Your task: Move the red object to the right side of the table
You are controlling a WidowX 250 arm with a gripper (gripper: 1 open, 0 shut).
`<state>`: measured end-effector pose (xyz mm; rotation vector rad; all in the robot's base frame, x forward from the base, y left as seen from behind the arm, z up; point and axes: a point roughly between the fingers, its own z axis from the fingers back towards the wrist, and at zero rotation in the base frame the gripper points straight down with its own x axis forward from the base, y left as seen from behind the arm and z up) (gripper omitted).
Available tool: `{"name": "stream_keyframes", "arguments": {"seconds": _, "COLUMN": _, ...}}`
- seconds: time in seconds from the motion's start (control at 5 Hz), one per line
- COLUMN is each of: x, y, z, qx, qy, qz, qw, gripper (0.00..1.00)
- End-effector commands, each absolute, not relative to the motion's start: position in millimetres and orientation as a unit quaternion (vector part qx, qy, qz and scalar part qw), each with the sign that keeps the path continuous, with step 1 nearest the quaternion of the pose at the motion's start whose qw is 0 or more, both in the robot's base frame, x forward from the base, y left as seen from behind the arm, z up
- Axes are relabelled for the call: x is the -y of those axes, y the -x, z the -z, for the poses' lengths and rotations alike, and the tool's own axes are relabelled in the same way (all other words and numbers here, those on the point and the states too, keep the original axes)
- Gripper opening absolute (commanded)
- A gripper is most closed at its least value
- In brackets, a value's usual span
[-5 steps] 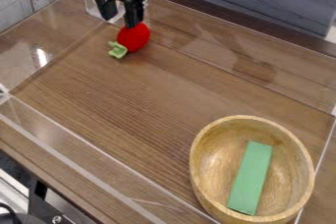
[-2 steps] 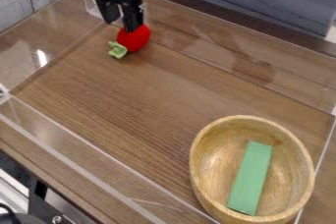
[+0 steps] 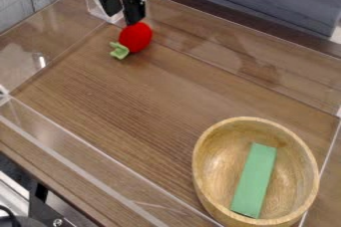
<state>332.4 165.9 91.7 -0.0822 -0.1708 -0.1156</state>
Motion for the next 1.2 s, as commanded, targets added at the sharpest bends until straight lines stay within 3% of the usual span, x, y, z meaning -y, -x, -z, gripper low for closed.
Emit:
{"name": "stream_keyframes", "arguments": {"seconds": 0.0, "x": -176.6, "y": -337.9, "z": -119.6, "qx": 0.127, "qy": 0.022, "qz": 0.065, "qw": 0.990, "gripper": 1.00}}
{"name": "stream_keyframes", "arguments": {"seconds": 0.4, "x": -167.2, "y": -340.5, "z": -112.4, "qx": 0.124, "qy": 0.022, "qz": 0.060, "qw": 0.990, "gripper": 1.00}}
{"name": "stream_keyframes", "arguments": {"seconds": 0.8, "x": -159.8, "y": -357.0, "z": -84.9, "qx": 0.109, "qy": 0.024, "qz": 0.081, "qw": 0.991, "gripper": 1.00}}
{"name": "stream_keyframes", "arguments": {"seconds": 1.0, "x": -154.1, "y": -358.7, "z": -87.0, "qx": 0.103, "qy": 0.027, "qz": 0.102, "qw": 0.989, "gripper": 1.00}}
